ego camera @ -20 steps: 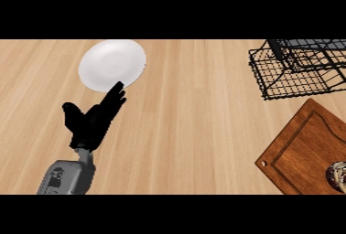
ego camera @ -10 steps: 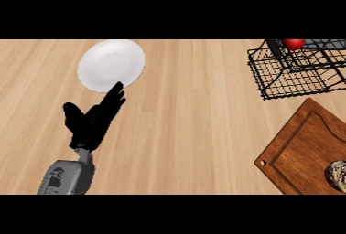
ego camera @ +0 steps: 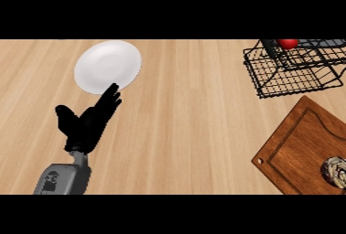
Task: Pick the tomato from the cutting board and place it in the tiered basket
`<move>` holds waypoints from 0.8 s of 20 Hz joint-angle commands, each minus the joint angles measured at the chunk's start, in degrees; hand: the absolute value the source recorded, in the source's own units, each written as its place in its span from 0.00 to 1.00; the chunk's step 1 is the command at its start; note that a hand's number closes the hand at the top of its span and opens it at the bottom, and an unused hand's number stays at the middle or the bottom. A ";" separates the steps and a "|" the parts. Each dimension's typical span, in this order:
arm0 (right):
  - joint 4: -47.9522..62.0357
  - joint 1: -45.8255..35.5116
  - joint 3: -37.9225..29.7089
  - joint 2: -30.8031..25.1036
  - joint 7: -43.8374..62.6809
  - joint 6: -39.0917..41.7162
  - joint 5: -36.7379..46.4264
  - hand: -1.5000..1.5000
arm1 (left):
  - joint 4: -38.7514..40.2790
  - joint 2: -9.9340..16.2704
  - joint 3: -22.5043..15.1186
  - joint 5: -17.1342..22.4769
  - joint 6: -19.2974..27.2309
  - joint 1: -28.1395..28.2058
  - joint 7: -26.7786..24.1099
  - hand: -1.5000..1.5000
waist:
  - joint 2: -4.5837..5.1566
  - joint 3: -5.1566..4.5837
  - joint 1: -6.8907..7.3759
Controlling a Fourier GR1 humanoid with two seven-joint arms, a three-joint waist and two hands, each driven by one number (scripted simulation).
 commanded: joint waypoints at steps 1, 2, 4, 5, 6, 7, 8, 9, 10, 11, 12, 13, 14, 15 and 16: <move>1.34 4.81 -1.48 -8.45 -0.69 7.21 -1.11 0.00 | -0.13 -1.05 -0.12 -1.15 2.17 -0.47 0.74 0.50 | -0.10 0.05 -0.79; 1.88 5.50 -1.97 -10.06 -1.56 9.81 -1.66 0.00 | -1.17 -0.74 -0.48 -1.47 1.74 0.30 -0.13 0.50 | -0.04 0.06 -0.39; 2.04 8.71 -2.19 -12.94 -3.84 16.64 -2.43 0.00 | -0.89 -0.72 -0.63 -0.42 0.78 0.32 1.76 0.50 | -0.15 0.08 -0.85; 3.36 10.01 -3.24 -17.43 -4.58 20.26 -2.98 0.00 | -0.24 0.15 0.29 0.09 -0.27 1.20 -0.49 0.50 | 0.17 0.15 -0.77; 3.72 11.54 -2.83 -18.27 -5.37 22.60 -2.71 0.00 | -0.68 2.27 1.79 1.22 -1.78 1.15 0.35 0.50 | 0.08 0.13 -0.59; 3.22 10.16 -2.42 -19.54 -4.19 25.13 -2.65 0.00 | 2.49 -0.16 0.92 -0.07 0.09 -0.14 -1.08 0.50 | 0.08 0.07 -0.80; 4.02 15.12 -3.23 -22.22 -8.47 29.18 -3.24 0.00 | -2.78 0.99 0.33 0.03 -0.45 3.19 0.10 0.50 | -0.19 0.20 -0.87; 4.43 15.01 -2.68 -23.34 -8.64 30.53 -2.58 0.00 | -0.42 0.08 0.65 -0.30 0.78 -1.16 1.08 0.50 | 0.18 0.18 -0.81; 4.59 17.01 -3.10 -25.15 -10.32 34.32 -3.17 0.00 | 1.38 -0.42 -0.06 -0.97 0.28 1.16 -1.66 0.50 | 0.07 0.16 -1.31; 5.32 17.86 -3.53 -26.80 -11.18 34.97 -3.22 0.00 | -0.22 0.11 0.40 -0.29 0.38 -0.67 1.12 0.50 | 0.15 0.20 -0.75; 5.41 17.38 -3.66 -29.94 -9.46 39.11 -3.55 0.00 | 0.47 -0.09 0.13 -1.03 0.35 -0.25 -1.23 0.50 | 0.00 0.15 -1.11; 6.93 20.51 -4.73 -30.33 -12.83 38.79 -4.04 0.00 | -0.81 -1.01 -0.63 -1.48 1.70 0.38 0.90 0.50 | 0.14 0.26 -0.70; 6.73 20.22 -4.68 -32.06 -13.03 40.43 -3.91 0.00 | -0.64 0.37 0.68 0.57 -0.76 1.95 -0.31 0.50 | 0.20 0.24 -0.19; 7.79 21.12 -5.05 -32.83 -13.69 40.24 -3.88 0.00 | -3.04 -1.76 -1.74 -0.61 0.61 1.65 0.40 0.50 | 0.36 0.37 0.21; 8.52 23.94 -5.46 -34.07 -15.71 43.00 -4.25 0.00 | -0.96 -0.89 -0.32 -0.60 0.79 0.86 0.28 0.50 | 0.23 0.32 -0.72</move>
